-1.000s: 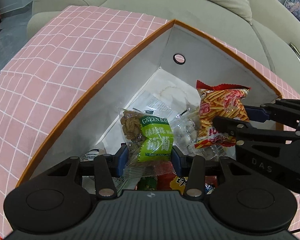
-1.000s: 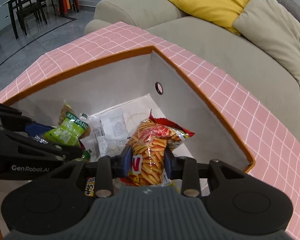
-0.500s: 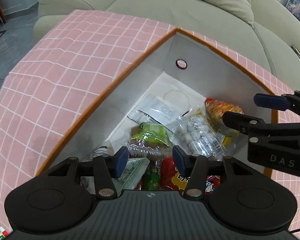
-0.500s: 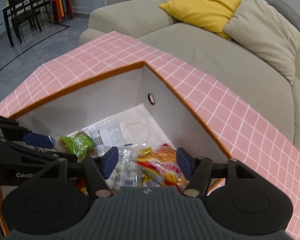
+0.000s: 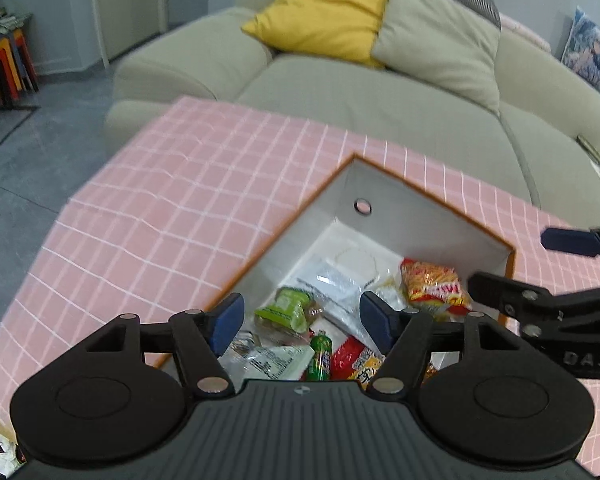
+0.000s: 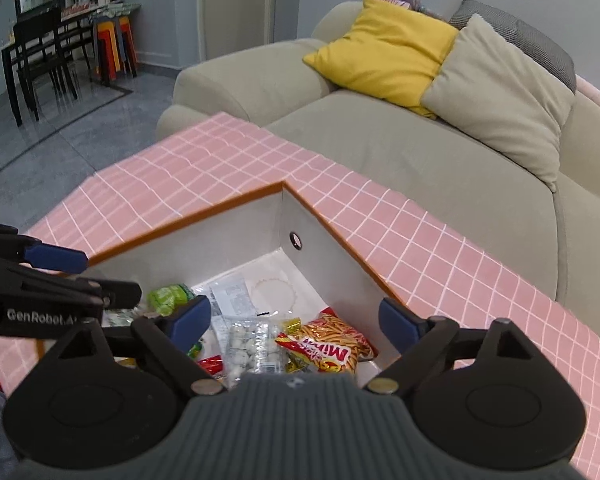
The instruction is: Organize snacks
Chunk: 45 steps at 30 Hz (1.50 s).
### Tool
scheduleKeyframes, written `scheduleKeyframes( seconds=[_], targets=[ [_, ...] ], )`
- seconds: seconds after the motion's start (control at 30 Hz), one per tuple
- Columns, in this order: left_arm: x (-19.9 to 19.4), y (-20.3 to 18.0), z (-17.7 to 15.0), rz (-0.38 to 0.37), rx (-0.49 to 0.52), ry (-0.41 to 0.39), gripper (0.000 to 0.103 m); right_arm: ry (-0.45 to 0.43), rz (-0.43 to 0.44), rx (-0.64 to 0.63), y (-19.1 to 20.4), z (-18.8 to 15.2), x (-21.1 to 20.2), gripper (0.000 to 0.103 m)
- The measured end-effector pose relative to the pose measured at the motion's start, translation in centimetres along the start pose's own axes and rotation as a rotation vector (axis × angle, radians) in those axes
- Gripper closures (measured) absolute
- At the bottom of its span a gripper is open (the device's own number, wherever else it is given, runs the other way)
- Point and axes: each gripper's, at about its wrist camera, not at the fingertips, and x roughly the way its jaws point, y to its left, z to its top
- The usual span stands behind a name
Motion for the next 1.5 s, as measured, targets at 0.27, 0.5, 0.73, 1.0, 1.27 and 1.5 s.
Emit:
scheduleKeyframes(
  seconds=[0.27,0.5,0.73,1.0,1.27,1.5],
  targets=[
    [-6.0,-0.6,-0.6,0.016,0.036,-0.188,0.025,-0.138,0.039,0.094,-0.9,-1.0,-6.6,0.004],
    [-11.6,-3.0,-2.3,0.033,0.129,-0.384,0.016,-0.266,0.039,0.160,-0.8,-2.6,-12.9,0.004],
    [-15.4,-5.3,-4.6,0.043,0.188,-0.477,0.004,-0.353,0.011,0.201,-0.2,-6.2,-18.2,0.004],
    [-17.1,-7.0,-7.4,0.053,0.176,-0.530,0.002,-0.367,-0.067,0.213,1.1,-11.3,-21.4,0.004],
    [-15.6,-6.3,-10.6,0.059,0.129,-0.433,0.002,-0.329,-0.168,0.185,2.1,-15.4,-21.5,0.004],
    [-13.4,-6.6,-12.1,0.076,0.138,-0.340,0.002,-0.253,-0.185,0.195,2.1,-17.6,-19.5,0.004]
  ],
)
